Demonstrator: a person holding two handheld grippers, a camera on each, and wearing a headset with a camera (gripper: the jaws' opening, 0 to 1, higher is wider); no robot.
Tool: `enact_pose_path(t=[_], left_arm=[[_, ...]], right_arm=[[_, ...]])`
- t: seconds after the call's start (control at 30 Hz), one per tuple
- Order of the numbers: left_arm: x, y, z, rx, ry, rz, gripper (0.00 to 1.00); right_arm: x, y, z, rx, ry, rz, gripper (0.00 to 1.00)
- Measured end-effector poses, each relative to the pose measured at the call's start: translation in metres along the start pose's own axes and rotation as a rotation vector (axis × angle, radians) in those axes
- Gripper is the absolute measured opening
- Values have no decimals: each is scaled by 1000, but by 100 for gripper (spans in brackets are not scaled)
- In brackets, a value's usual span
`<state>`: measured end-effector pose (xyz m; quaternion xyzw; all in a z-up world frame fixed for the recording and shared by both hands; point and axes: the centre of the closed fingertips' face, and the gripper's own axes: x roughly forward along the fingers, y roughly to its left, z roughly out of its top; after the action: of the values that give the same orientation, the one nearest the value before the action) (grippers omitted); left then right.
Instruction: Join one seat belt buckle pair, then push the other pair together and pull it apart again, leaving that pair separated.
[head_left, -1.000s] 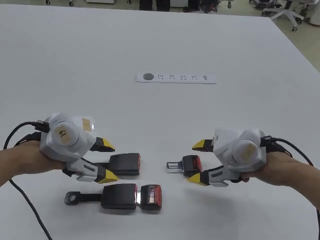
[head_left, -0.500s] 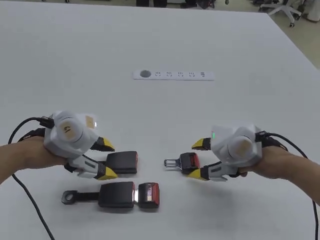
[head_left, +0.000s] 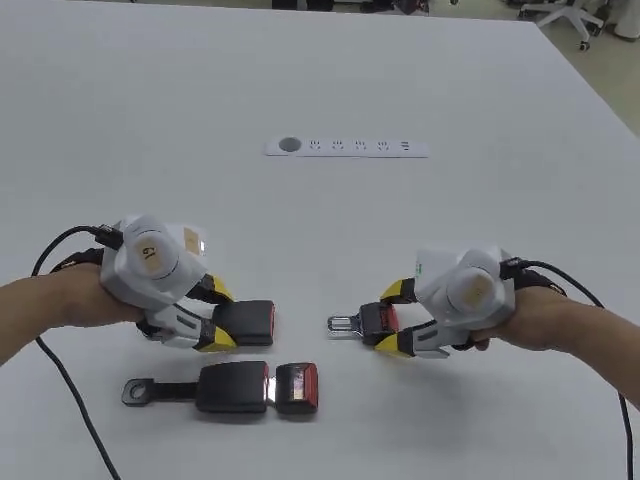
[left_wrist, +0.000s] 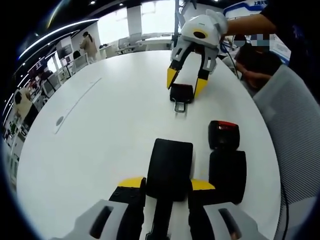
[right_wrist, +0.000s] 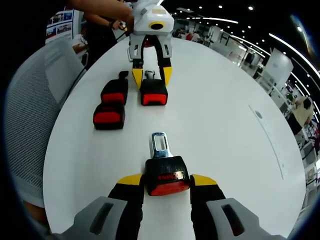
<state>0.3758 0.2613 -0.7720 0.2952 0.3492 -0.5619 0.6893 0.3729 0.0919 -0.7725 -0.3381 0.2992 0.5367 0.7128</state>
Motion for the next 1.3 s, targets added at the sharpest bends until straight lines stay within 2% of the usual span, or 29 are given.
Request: enact_pose_path(t=[0.5,0.93,1.3], left_arm=[[4,-1,-1,30,12,-41,33],[5,-1,-3,38,26,-74,33],[6,-2,-3,78,69,-101,33]], right_arm=[[1,0,-3,-25,-4,12,31],[1,4,3,-50,-6,20,31],[6,4,11,-51,-18,29,30]])
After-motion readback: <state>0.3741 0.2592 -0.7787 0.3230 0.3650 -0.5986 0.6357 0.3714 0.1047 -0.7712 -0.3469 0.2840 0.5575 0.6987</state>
